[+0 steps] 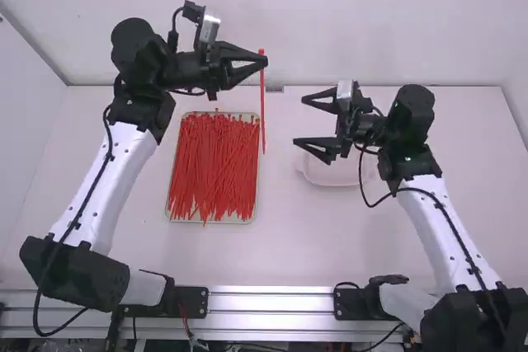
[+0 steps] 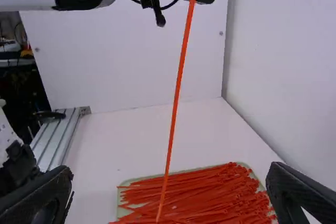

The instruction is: Fasten the cable tie

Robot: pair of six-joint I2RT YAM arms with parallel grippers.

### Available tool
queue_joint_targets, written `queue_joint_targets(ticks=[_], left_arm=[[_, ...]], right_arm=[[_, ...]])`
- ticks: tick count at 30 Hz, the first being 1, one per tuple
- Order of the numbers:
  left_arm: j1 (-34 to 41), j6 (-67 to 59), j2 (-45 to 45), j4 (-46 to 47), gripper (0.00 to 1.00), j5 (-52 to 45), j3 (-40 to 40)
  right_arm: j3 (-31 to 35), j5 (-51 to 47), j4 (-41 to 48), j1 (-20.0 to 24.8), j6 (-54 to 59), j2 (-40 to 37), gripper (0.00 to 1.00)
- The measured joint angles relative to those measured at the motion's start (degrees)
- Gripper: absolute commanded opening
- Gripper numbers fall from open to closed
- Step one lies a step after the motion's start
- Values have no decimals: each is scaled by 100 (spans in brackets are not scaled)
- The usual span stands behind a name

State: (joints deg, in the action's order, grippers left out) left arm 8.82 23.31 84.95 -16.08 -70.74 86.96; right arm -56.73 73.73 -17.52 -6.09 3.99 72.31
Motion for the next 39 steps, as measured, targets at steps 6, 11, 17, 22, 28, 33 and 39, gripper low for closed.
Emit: queue_joint_targets(ticks=[6, 11, 17, 22, 28, 33, 39], left_arm=[[2, -101, 0, 369, 2, 382, 0], [2, -334, 0, 780, 2, 892, -2], [2, -634, 13, 1165, 1, 1746, 0], [0, -684, 251, 981, 2, 2068, -2], [2, -503, 905, 566, 2, 2201, -2], [2, -308, 1320, 575, 2, 2262, 0], [-61, 221, 1449, 870, 2, 2094, 0]], right_arm=[[0, 101, 356, 354, 98, 0, 99], [0, 304, 933, 503, 678, 2, 99], [0, 1102, 1810, 601, 3176, 2, 99], [-2, 1285, 2385, 581, 4778, 2, 99], [0, 1248, 2734, 409, 6231, 2, 99], [0, 994, 2728, 232, 6970, 2, 99], [0, 647, 2686, 26, 7801, 2, 99]])
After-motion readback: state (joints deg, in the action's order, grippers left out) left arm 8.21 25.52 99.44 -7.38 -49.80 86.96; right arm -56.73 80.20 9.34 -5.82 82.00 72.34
